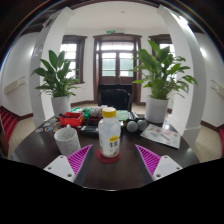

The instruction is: Pour water

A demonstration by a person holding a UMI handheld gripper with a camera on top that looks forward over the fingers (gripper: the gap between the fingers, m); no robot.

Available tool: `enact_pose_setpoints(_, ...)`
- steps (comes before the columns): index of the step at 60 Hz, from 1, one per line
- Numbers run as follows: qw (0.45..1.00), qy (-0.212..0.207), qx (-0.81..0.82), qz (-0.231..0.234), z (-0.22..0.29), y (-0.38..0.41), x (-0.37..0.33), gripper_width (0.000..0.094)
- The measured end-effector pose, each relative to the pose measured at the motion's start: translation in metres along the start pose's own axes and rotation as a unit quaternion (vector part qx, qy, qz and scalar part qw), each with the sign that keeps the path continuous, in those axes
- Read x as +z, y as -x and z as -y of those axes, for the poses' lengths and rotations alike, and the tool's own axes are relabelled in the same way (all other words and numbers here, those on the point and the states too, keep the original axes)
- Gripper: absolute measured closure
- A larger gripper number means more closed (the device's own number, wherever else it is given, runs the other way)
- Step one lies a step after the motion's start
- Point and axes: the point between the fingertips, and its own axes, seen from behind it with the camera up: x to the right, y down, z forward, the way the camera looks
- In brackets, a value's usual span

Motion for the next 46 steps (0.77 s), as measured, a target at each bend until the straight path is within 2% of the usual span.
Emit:
enact_pose_setpoints(6, 0.999, 0.001, 0.016, -0.034, -0.003, -0.003, -0.047, 0.0093)
enact_pose_setpoints(22, 0.997, -0.009, 0.032, -0.069, 0.002, 0.002, -0.12, 0.0092)
enact_pose_setpoints(46, 0.996, -0.037, 0.035, -0.071, 0.014, 0.009, -0.145, 0.0095)
